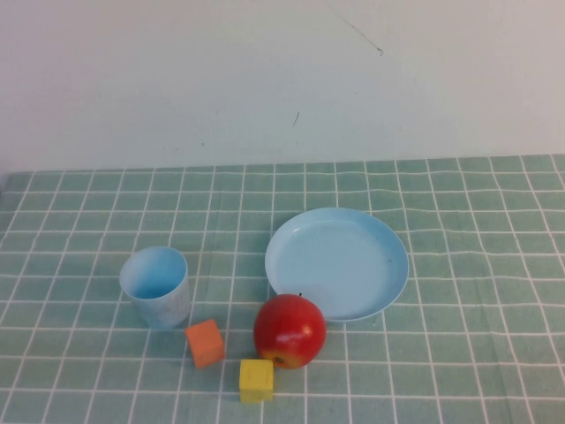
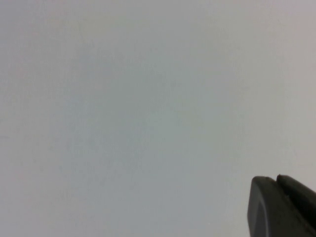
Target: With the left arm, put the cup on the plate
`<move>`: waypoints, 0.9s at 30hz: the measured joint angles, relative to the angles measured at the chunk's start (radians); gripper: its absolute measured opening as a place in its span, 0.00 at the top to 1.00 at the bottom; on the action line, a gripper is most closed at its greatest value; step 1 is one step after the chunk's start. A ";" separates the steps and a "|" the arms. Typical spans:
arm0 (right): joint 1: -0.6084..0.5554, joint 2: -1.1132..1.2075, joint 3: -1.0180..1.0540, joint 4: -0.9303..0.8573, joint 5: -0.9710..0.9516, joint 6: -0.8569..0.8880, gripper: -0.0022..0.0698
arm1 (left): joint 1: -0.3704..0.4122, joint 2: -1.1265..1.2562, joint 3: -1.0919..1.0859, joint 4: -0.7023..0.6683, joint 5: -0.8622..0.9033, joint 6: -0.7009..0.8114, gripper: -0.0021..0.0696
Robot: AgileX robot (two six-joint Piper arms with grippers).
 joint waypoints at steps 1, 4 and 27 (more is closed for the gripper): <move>0.000 0.000 0.000 0.000 0.000 0.000 0.97 | 0.000 0.000 0.000 0.000 -0.002 0.000 0.97; 0.000 0.000 0.000 0.000 0.000 0.000 0.97 | 0.000 0.000 0.000 0.000 -0.006 0.000 0.97; 0.000 0.000 0.000 0.000 0.001 0.000 0.97 | 0.000 -0.002 0.000 -0.108 -0.096 0.002 0.97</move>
